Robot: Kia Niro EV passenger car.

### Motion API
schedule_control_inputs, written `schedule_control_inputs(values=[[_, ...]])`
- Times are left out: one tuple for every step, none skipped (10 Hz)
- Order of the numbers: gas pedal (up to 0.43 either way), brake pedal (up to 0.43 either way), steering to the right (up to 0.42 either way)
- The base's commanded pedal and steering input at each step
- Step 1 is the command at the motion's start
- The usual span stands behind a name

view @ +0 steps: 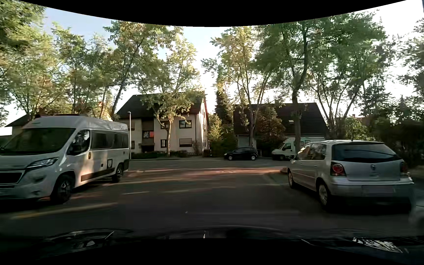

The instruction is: Follow the waypoints while adhering to traffic rules and regulations

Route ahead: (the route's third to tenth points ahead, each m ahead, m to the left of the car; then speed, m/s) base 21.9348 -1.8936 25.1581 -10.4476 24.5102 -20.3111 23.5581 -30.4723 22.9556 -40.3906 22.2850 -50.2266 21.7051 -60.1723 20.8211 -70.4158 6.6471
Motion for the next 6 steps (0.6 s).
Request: schedule_control_inputs(values=[[0.0,0.171,0.006],[0.0,0.183,0.006],[0.0,0.189,0.007],[0.0,0.189,0.007],[0.0,0.183,0.009],[0.0,0.177,0.013]])
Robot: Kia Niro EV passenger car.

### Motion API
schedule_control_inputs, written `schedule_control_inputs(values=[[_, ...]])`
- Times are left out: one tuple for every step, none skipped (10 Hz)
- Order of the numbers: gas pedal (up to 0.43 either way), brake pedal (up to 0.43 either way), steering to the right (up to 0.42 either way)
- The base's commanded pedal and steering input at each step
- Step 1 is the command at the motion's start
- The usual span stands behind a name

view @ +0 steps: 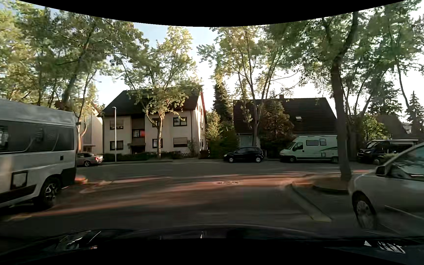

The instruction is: Follow the waypoints while adhering to traffic rules and regulations

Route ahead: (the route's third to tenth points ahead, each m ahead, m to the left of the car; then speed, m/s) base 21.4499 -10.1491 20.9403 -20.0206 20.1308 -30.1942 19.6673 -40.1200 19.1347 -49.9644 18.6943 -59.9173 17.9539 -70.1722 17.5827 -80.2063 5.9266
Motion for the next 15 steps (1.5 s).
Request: schedule_control_inputs(values=[[0.0,0.171,0.02],[0.0,0.159,0.03],[0.0,0.146,0.041],[0.0,0.14,0.05],[0.0,0.14,0.063],[0.0,0.14,0.077],[0.0,0.134,0.092],[0.0,0.14,0.104],[0.0,0.134,0.123],[0.0,0.134,0.142],[0.0,0.134,0.156],[0.0,0.128,0.173],[0.0,0.128,0.188],[0.0,0.116,0.203],[0.0,0.11,0.214]])
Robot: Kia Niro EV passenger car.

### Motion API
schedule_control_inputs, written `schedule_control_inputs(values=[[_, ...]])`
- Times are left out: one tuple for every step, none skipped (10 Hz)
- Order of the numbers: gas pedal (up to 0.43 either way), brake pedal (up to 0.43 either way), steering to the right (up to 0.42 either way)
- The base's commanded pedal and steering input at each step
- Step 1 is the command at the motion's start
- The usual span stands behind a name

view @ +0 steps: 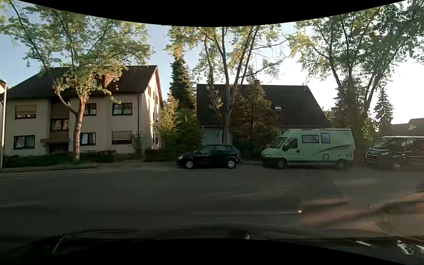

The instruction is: Follow the waypoints while adhering to traffic rules and regulations

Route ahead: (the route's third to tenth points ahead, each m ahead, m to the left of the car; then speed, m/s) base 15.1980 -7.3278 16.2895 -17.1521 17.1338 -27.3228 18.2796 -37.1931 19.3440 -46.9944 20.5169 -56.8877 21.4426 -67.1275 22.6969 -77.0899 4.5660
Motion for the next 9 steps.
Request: schedule_control_inputs(values=[[0.0,0.11,0.23],[0.0,0.104,0.251],[0.0,0.098,0.267],[0.0,0.073,0.287],[0.0,0.055,0.301],[0.0,0.049,0.312],[0.0,0.024,0.328],[0.0,0.018,0.341],[0.0,0.018,0.354]])
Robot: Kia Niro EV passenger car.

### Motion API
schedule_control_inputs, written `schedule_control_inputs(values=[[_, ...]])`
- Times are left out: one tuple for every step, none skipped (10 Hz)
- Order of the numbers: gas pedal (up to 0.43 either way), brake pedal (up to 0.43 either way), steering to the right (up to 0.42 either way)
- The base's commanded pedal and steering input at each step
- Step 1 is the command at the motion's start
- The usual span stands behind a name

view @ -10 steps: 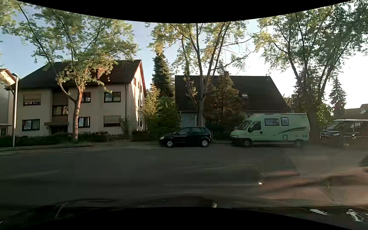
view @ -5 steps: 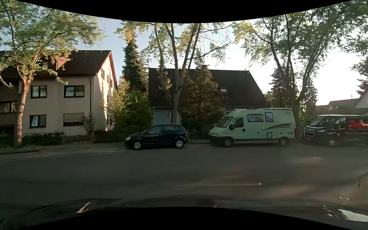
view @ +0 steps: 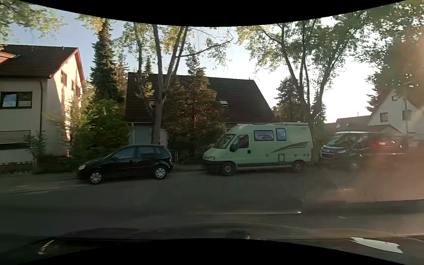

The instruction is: Follow the waypoints while adhering to traffic rules and regulations

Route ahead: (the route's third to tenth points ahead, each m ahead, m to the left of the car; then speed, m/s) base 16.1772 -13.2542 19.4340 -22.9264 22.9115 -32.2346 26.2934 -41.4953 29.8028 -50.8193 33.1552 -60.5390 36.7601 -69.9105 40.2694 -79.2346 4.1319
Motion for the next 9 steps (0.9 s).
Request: schedule_control_inputs(values=[[0.0,0.012,0.363],[0.0,0.006,0.371],[0.0,0.0,0.378],[0.0,0.0,0.391],[0.0,0.0,0.4],[0.0,0.0,0.406],[0.0,0.0,0.408],[0.0,0.0,0.409],[0.059,0.0,0.409]])
